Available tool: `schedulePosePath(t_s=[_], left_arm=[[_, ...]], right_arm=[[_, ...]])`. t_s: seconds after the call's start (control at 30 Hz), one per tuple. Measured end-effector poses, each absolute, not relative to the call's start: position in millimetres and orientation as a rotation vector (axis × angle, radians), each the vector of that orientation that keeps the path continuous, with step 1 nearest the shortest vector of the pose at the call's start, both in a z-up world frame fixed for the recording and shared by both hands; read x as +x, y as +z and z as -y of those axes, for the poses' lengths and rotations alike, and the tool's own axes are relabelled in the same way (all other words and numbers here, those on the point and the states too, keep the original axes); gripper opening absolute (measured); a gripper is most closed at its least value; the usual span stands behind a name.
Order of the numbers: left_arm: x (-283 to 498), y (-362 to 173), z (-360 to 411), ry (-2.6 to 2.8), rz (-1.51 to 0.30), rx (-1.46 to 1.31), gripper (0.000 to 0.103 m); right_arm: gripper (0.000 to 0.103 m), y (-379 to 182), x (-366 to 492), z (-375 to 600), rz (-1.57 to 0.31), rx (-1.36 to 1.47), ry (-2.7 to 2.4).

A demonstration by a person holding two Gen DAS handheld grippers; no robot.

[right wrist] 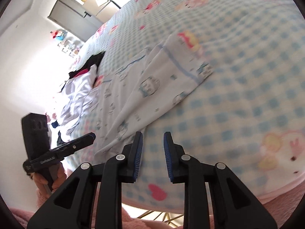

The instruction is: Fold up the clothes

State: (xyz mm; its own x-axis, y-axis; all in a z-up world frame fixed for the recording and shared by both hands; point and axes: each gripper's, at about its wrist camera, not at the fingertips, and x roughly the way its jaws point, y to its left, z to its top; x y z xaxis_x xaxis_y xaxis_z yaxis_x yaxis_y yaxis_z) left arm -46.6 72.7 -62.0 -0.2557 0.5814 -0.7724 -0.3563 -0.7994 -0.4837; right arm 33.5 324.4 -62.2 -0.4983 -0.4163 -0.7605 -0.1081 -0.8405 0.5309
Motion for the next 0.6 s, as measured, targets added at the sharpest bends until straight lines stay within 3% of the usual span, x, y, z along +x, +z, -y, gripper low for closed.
schedulePosePath(t_s=[0.2, 0.5, 0.53, 0.57, 0.6], left_arm=[[-91, -75, -189, 2.043, 0.087, -1.419, 0.042], [-121, -117, -266, 2.03, -0.059, -1.5, 0.048], [-124, -126, -268, 2.034, -0.059, -1.536, 0.045], [-127, -131, -265, 2.044, -0.039, -1.57, 0.022], [-130, -134, -260, 2.056, -0.009, -1.594, 0.011]], right_arm=[[0.022, -71, 20, -383, 0.932, 1.451, -2.526], [0.022, -88, 4, -426, 0.954, 1.529, -2.583], [0.022, -92, 3, -427, 0.941, 1.549, -2.577], [0.022, -97, 0, -426, 0.931, 1.574, -2.567], [0.022, -101, -2, -424, 0.922, 1.595, -2.557]])
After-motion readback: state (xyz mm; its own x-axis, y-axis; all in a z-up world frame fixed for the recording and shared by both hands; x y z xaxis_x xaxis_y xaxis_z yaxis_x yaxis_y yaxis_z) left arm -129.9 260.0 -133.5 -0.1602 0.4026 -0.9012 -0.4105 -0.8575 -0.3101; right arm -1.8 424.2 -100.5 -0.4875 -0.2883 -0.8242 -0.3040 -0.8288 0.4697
